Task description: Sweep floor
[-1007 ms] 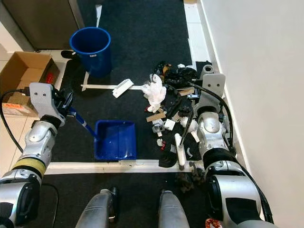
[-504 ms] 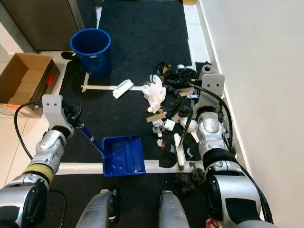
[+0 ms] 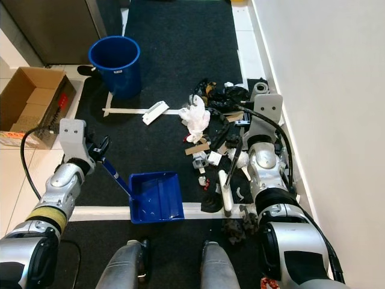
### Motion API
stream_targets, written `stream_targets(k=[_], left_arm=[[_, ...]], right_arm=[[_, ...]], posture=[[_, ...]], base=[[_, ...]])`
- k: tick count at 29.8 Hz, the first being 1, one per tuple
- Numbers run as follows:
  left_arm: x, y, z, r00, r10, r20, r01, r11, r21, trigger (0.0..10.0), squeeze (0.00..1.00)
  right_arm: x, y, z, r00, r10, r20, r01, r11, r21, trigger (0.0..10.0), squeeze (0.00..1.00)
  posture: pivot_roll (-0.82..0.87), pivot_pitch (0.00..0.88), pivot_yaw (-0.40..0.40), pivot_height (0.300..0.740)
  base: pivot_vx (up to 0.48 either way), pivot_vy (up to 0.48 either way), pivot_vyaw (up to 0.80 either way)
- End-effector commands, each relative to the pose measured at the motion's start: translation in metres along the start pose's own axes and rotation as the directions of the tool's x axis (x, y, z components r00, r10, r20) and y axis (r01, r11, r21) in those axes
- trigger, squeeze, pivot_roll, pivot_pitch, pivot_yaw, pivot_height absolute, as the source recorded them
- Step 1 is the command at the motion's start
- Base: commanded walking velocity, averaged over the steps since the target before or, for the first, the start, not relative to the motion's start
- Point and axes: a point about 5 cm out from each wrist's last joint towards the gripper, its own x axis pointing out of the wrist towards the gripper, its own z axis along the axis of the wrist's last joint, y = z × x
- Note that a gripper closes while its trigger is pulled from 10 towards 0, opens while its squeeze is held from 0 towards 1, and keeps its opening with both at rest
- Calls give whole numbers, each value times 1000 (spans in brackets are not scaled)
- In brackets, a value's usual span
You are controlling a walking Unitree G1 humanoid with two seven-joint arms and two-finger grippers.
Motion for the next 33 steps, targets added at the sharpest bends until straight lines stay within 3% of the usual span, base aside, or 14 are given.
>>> stream_targets(k=[1, 8, 16, 19, 33], left_arm=[[-4, -3, -6, 999, -23, -33, 23, 1000, -2, 10000, 0], [-16, -22, 3, 999, -24, -40, 19, 990, -141, 10000, 0], [-23, -31, 13, 998, -27, -60, 16, 985, -171, 10000, 0], [-29, -32, 11, 991, 0, -136, -26, 982, -186, 10000, 0], [-48, -33, 8, 962, 38, -271, -99, 972, -215, 10000, 0]], right_arm=[[0, -2, 3, 999, -5, 33, 5, 1000, -2, 10000, 0], [-2, -3, 0, 1000, -11, 28, 11, 1000, 2, 10000, 0], [-2, 0, 0, 1000, -3, 24, 3, 1000, 2, 10000, 0], [-1, 3, 0, 1000, 7, 22, -7, 1000, 2, 10000, 0], [-2, 4, -1, 1000, 7, 18, -7, 1000, 7, 10000, 0]], posture=[[-40, 198, 6, 740], [-26, 199, 10, 740], [-11, 200, 4, 740], [-3, 199, 1, 740], [6, 198, 10, 740]], base=[[0, 0, 0], [0, 0, 0], [0, 0, 0], [0, 0, 0], [0, 0, 0]])
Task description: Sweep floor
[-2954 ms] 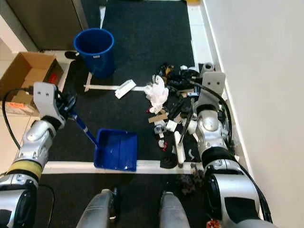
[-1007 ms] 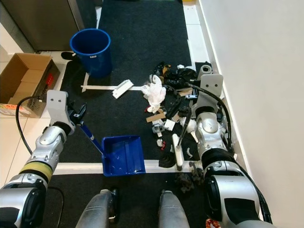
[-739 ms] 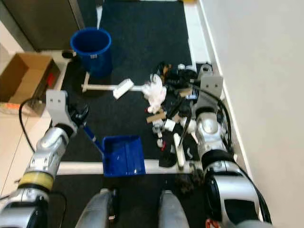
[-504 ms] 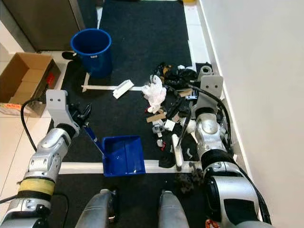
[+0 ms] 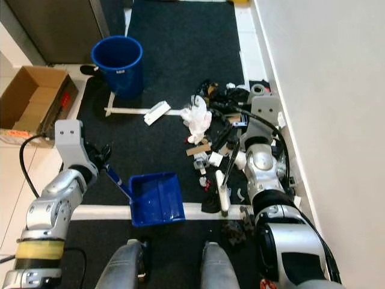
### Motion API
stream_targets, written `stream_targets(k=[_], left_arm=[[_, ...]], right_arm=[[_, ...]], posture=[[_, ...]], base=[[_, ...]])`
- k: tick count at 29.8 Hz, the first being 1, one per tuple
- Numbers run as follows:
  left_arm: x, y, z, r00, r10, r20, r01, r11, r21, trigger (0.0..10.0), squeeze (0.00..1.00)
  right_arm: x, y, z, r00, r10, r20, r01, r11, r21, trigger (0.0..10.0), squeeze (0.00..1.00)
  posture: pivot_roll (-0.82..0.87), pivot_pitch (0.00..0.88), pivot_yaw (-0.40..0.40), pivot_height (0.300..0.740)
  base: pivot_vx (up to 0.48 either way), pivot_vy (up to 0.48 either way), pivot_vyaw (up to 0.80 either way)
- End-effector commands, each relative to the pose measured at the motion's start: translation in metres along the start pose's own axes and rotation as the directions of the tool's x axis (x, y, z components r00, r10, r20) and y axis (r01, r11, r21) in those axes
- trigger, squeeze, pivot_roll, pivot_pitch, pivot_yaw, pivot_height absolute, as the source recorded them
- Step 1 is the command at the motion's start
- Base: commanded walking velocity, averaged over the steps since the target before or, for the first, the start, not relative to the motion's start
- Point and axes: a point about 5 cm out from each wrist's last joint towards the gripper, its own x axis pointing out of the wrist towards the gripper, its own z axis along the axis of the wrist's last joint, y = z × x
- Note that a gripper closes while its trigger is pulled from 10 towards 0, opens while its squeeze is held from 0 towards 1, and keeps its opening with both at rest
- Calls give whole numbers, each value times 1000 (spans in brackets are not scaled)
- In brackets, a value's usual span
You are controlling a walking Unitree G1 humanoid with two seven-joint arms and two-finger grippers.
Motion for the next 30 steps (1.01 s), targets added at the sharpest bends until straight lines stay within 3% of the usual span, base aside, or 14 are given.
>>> stream_targets(k=[1, 2, 3, 5, 6, 7, 8, 16, 21, 22, 27, 28, 30], left_arm=[[-3, -1, -8, 999, -1, -41, 0, 1000, -14, 10000, 0], [-4, 0, -7, 999, 3, -44, -4, 1000, -9, 10000, 0], [-4, 1, -7, 999, 7, -50, -7, 1000, -6, 9294, 0], [-5, 1, -7, 999, 9, -54, -9, 1000, -5, 9294, 0], [-5, 2, -7, 998, 15, -61, -15, 1000, -4, 4000, 0], [-5, 2, -7, 998, 15, -61, -15, 1000, -4, 4000, 0], [-6, 4, -8, 997, 27, -72, -27, 1000, -8, 0, 0], [-11, 5, -14, 992, 68, -108, -69, 998, -3, 0, 0], [-10, 10, -13, 994, 72, -88, -67, 996, 58, 0, 0], [-10, 16, -7, 997, 59, -47, -53, 991, 122, 10000, 0], [-12, 21, 17, 997, -30, 65, 17, 980, 198, 10000, 0], [-14, 20, 30, 988, -97, 121, 63, 964, 258, 10000, 0], [-14, 21, 37, 981, -129, 147, 80, 951, 299, 10000, 0]], right_arm=[[0, -1, 1, 1000, -4, 21, 4, 1000, -2, 10000, 0], [-1, -1, 1, 1000, -5, 20, 5, 1000, -1, 10000, 0], [-1, -1, 1, 1000, -6, 20, 6, 1000, 0, 10000, 0], [-1, -1, 1, 1000, -6, 19, 6, 1000, 0, 10000, 0], [-1, -1, 1, 1000, -6, 19, 6, 1000, 0, 10000, 0], [-1, -1, 1, 1000, -6, 19, 6, 1000, 0, 10000, 0], [-1, -1, 1, 1000, -7, 19, 7, 1000, 1, 10000, 0], [-1, -2, 1, 1000, -9, 17, 9, 1000, 1, 10000, 0], [0, -2, 2, 1000, -10, 21, 10, 1000, 1, 10000, 0], [0, -2, 3, 1000, -10, 26, 10, 1000, 3, 10000, 0], [1, -4, 5, 999, -16, 34, 15, 1000, 5, 10000, 0], [1, -5, 6, 999, -21, 37, 20, 1000, 6, 10000, 0], [1, -7, 6, 999, -25, 37, 25, 1000, 7, 10000, 0]], posture=[[6, 198, 10, 740], [10, 197, 12, 740], [10, 197, 13, 740], [10, 197, 13, 740], [10, 197, 13, 740], [10, 197, 13, 740], [11, 197, 14, 740], [10, 195, 13, 740], [11, 191, 12, 740], [12, 187, 13, 740], [12, 181, 12, 740], [13, 179, 13, 740], [14, 176, 14, 740]], base=[[0, 0, 0], [0, 0, 0], [0, 0, 0], [0, 0, 0], [0, 0, 0], [0, 0, 0], [0, 0, 0], [0, 0, 0], [0, 0, 0], [0, 0, 0], [0, 0, 0], [0, 0, 0], [0, 0, 0]])
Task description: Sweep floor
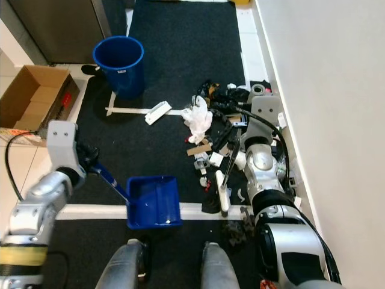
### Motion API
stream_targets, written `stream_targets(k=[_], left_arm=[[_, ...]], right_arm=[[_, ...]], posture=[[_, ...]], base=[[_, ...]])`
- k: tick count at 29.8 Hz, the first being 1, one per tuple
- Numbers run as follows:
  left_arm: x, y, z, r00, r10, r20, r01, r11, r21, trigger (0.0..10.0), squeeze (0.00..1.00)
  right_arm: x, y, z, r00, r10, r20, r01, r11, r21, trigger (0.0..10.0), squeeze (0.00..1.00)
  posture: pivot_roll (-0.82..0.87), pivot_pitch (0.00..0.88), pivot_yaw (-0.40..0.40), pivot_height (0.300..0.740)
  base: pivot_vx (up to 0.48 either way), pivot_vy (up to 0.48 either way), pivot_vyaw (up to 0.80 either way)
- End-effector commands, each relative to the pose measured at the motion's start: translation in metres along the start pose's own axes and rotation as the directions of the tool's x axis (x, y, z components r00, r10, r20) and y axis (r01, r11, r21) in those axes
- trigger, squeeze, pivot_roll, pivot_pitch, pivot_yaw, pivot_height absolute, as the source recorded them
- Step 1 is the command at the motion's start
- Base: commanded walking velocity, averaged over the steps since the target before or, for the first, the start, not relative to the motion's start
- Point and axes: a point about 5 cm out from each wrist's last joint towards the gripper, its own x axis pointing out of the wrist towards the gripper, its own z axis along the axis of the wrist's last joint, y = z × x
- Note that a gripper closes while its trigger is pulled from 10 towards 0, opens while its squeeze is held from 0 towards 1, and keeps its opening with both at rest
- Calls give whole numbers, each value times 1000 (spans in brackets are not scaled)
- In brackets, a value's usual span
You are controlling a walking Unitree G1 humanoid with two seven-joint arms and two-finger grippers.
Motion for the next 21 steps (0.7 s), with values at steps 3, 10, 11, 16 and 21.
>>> stream_targets(k=[3, 10, 11, 16, 21], left_arm=[[2, 10, 15, 996, -30, 86, 27, 999, 37, 10000, 0], [13, 18, 16, 983, -106, 147, 106, 994, 6, 10000, 0], [13, 18, 16, 983, -106, 147, 106, 994, 6, 10000, 0], [27, 32, 7, 991, -66, 116, 72, 996, -49, 10000, 0], [38, 46, -2, 998, 2, 66, 5, 994, -105, 10000, 0]], right_arm=[[1, -7, 6, 999, -26, 37, 26, 1000, 4, 10000, 0], [2, -7, 7, 999, -36, 36, 36, 999, 2, 10000, 0], [2, -7, 7, 999, -36, 36, 36, 999, 2, 10000, 0], [4, -6, 13, 998, -43, 52, 43, 999, 2, 10000, 0], [8, -10, 22, 995, -64, 74, 64, 998, 9, 10000, 0]], posture=[[12, 169, 17, 740], [4, 171, 13, 740], [4, 171, 13, 740], [-9, 172, 12, 740], [-22, 177, 11, 740]], base=[[0, 0, 0], [0, 0, 0], [0, 0, 0], [0, 0, 0], [0, 0, 0]])
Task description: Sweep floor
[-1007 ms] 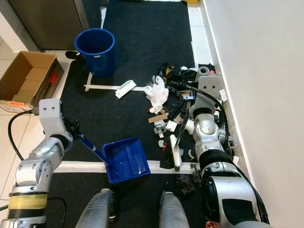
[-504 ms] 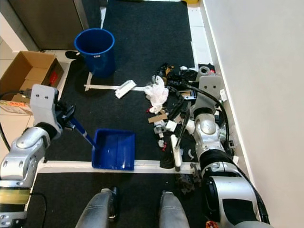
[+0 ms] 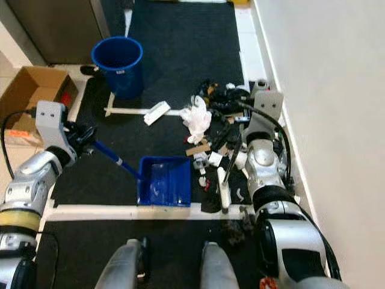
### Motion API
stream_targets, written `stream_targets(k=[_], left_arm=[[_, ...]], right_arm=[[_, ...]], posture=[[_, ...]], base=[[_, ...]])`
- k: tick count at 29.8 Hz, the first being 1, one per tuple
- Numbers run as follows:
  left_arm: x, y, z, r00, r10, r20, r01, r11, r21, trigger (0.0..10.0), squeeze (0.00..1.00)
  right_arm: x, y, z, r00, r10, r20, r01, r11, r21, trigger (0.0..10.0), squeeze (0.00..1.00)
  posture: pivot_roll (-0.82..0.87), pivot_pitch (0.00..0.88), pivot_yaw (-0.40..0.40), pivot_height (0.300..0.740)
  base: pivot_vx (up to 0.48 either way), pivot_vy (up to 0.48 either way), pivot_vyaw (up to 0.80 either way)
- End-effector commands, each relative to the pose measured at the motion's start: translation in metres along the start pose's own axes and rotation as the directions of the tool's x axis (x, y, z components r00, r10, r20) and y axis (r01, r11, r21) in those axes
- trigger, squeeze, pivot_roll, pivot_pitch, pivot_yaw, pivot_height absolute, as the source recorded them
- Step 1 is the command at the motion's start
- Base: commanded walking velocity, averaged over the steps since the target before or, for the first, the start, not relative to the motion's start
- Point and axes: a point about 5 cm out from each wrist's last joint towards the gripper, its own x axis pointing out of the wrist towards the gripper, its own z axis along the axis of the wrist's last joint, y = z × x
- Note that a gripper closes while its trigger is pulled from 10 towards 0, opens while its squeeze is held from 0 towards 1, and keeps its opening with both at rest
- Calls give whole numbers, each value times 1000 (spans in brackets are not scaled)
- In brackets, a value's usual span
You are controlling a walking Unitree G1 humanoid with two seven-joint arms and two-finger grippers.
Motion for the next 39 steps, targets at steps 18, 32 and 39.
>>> stream_targets(k=[18, 32, 39], left_arm=[[23, 16, 13, 996, 37, -79, -33, 998, 45, 10000, 0], [30, 10, 16, 996, 9, -89, -3, 998, 60, 10000, 0], [32, 11, 22, 997, 20, -73, -14, 996, 84, 10000, 0]], right_arm=[[6, 4, 14, 999, -3, 41, 3, 1000, 4, 10000, 0], [5, 3, 10, 999, -20, 37, 19, 1000, 10, 10000, 0], [6, 1, 12, 999, -23, 36, 23, 1000, 9, 10000, 0]], posture=[[-19, 193, 21, 740], [-17, 214, 49, 740], [-14, 218, 46, 740]], base=[[0, 0, 0], [0, 0, 0], [0, 0, 0]])
